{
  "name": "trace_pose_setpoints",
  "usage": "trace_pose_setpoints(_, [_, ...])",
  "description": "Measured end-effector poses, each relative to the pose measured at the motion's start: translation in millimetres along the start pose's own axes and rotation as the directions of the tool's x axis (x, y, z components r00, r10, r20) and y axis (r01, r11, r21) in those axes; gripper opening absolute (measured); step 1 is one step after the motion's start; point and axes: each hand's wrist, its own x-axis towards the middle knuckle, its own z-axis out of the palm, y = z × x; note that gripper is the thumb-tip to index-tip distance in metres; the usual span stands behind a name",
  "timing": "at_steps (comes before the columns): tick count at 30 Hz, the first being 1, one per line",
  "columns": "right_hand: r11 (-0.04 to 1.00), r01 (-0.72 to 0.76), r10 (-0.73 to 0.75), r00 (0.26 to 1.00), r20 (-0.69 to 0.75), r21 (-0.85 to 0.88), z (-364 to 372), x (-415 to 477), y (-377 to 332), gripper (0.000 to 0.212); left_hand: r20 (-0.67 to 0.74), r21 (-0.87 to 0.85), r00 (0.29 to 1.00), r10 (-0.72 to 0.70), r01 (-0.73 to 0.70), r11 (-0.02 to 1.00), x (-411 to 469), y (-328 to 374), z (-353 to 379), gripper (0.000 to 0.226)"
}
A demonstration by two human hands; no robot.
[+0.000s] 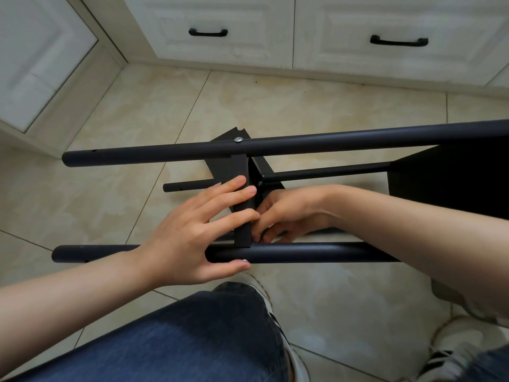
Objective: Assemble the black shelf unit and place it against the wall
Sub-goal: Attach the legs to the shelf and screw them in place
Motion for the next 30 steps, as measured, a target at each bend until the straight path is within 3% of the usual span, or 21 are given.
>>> trace_pose_setpoints(8, [0.999,-0.002,-0.001,0.998,-0.057,-0.043,4.0,3.3,0.6,0.012,-0.002,0.003,1.000,-0.001,0.001,1.000,0.2,-0.1,-0.3,0.063])
trace_pose_setpoints(22, [1.000,-0.025,0.025,1.000,0.017,-0.005,-2.0,-1.6,-2.3,0.010,-0.007,-0.001,1.000,0.012,-0.013,1.000,0.0,-2.1,1.1,0.063])
trace_pose_setpoints(25, [0.997,-0.016,0.012,0.998,-0.056,-0.074,2.4,3.7,0.3,0.010,-0.006,-0.009,1.000,0.013,-0.013,1.000,-0.3,-2.6,0.9,0.062])
trace_pose_setpoints(30, [1.000,0.019,-0.019,1.000,-0.009,0.005,0.2,1.4,1.4,0.008,-0.007,-0.006,1.000,0.005,-0.005,1.000,0.5,-2.4,0.9,0.062])
